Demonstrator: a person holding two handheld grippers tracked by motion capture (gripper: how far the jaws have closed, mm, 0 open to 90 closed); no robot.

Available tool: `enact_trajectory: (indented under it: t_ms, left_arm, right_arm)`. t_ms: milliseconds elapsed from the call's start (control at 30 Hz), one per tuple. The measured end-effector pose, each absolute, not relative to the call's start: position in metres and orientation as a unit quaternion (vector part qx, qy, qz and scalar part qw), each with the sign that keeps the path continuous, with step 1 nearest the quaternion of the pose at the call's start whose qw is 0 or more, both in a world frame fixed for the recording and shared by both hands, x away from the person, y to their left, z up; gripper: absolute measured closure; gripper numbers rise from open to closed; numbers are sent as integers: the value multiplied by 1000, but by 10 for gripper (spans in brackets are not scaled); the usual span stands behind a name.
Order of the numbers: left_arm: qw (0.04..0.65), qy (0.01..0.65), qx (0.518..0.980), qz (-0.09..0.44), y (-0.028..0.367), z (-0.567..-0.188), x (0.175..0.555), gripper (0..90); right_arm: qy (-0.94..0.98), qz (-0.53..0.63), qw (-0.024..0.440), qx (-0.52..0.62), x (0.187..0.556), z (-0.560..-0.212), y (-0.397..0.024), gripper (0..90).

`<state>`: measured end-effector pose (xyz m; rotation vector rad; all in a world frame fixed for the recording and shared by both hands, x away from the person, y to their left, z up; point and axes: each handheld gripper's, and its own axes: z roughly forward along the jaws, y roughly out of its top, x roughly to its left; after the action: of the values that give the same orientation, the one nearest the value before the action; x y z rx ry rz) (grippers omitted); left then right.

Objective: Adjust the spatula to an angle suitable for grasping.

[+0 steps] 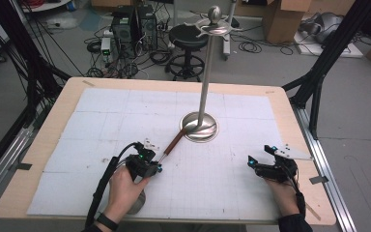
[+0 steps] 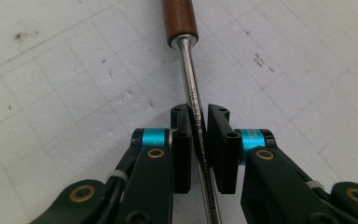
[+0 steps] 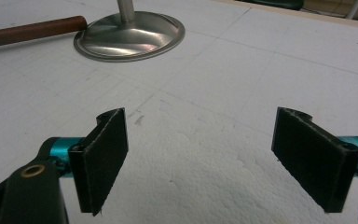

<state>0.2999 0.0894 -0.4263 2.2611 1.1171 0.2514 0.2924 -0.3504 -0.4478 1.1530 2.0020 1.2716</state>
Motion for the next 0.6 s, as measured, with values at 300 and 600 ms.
enact_trajectory:
  t_ms: [300, 600]
  left_arm:
    - [309, 407, 853, 103, 93, -424, 299, 842]
    - [368, 392, 838, 92, 104, -411, 297, 842]
  right_arm:
    - [734, 468, 248, 424, 293, -448, -351, 175]
    - [734, 469, 248, 424, 293, -448, -351, 176]
